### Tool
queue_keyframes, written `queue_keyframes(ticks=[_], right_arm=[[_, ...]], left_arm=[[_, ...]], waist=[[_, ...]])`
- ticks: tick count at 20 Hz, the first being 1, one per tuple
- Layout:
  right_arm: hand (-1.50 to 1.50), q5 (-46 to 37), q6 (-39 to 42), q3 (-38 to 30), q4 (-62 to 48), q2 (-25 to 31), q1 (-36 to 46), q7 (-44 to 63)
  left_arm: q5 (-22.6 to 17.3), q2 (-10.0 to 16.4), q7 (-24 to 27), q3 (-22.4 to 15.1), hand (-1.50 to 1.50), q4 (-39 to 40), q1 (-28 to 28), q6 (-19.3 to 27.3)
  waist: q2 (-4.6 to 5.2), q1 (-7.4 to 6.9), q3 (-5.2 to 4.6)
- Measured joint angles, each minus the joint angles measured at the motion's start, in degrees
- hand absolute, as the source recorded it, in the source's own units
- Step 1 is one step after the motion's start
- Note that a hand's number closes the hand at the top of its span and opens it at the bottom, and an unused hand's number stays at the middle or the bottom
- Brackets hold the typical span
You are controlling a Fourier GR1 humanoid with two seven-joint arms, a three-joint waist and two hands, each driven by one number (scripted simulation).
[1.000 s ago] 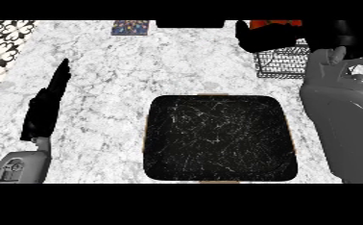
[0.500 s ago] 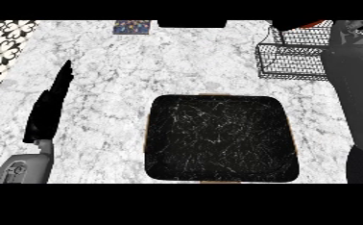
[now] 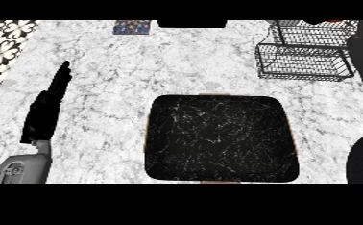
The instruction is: Pick the tomato from the tray and place it in the tiered basket
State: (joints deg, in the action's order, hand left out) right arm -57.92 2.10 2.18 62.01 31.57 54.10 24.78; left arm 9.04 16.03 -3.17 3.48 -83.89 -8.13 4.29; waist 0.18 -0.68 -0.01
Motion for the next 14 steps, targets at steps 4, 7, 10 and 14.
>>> queue_keyframes(ticks=[4, 7, 10, 14], right_arm=[[1.5, 1.95, 0.31, -2.42, -4.71, 1.27, -0.12, -6.34], [1.5, 3.58, -0.2, -4.39, -9.07, 0.92, 0.49, -9.84], [1.5, 4.87, 0.79, -5.96, -12.85, 1.19, 1.63, -12.82], [-1.5, 9.25, 2.06, -10.31, -17.11, 0.33, 0.41, -13.61]], left_arm=[[0.18, -0.25, -0.45, 0.24, 0.0, -1.05, 0.69, -0.14], [0.14, -0.16, -0.95, 0.56, 0.0, -0.46, -0.6, -0.61], [0.82, -0.99, -0.14, 0.5, 0.0, 0.65, -1.08, 0.0], [0.64, -0.69, -0.47, 0.83, 0.0, 0.88, -1.4, -0.56]], waist=[[-0.02, -0.02, 0.01], [0.04, -0.08, 0.02], [0.05, -0.04, 0.01], [0.05, -0.04, 0.03]])
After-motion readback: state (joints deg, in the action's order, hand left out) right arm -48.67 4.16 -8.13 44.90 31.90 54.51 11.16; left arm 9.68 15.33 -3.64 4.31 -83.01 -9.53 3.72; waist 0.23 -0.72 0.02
